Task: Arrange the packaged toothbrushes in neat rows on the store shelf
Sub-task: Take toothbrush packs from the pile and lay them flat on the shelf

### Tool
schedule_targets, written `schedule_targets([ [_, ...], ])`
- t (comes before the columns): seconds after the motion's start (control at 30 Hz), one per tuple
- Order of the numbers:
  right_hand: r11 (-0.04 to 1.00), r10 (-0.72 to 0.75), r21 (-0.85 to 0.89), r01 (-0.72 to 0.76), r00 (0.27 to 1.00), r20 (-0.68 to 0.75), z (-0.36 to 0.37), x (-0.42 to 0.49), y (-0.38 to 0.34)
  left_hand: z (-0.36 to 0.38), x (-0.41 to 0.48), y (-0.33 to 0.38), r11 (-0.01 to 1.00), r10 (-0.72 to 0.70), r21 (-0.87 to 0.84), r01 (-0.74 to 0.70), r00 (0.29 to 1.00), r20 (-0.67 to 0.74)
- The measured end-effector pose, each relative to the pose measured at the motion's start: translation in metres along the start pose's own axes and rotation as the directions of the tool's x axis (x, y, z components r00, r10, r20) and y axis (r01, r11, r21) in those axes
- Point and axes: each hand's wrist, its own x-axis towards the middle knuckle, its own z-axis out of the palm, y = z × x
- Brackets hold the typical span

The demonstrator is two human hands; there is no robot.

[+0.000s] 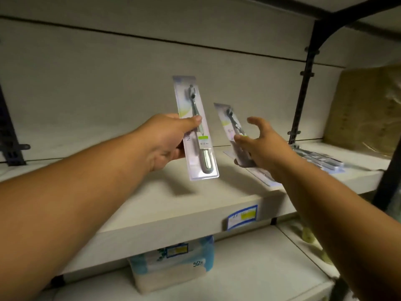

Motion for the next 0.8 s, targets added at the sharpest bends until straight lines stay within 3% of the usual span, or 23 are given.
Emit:
schedule_targets([
  [0.13,0.985,0.012,-0.172,0.026,0.976,0.217,-0.024,0.010,-0.006,0.025,0.012,0.002,0.998,-0.023,0.065,0.026,0.998,-0.057],
  [0.33,0.849,0.021,-0.487,0.205,0.908,0.418,-0.049,0.014,-0.001,0.051,0.024,-0.017,0.993,-0.009,0.115,0.032,0.981,-0.194],
  [0.4,0.724,-0.035,-0.593,0.351,0.878,0.477,-0.049,0.012,0.008,0.050,0.022,-0.029,0.992,-0.027,0.110,0.055,0.969,-0.245],
  [0.47,0.531,-0.111,-0.692,0.489,0.850,0.515,-0.046,0.009,0.012,0.046,0.019,-0.035,0.990,-0.056,0.109,0.092,0.954,-0.296],
  [0.57,0.406,-0.103,-0.722,0.560,0.813,0.572,-0.041,0.009,0.014,0.041,0.018,-0.038,0.984,-0.054,0.143,0.105,0.946,-0.320],
  [0.8,0.333,-0.144,-0.728,0.599,0.795,0.589,-0.040,0.006,0.020,0.036,0.018,-0.048,0.946,-0.084,0.275,0.174,0.947,-0.311],
])
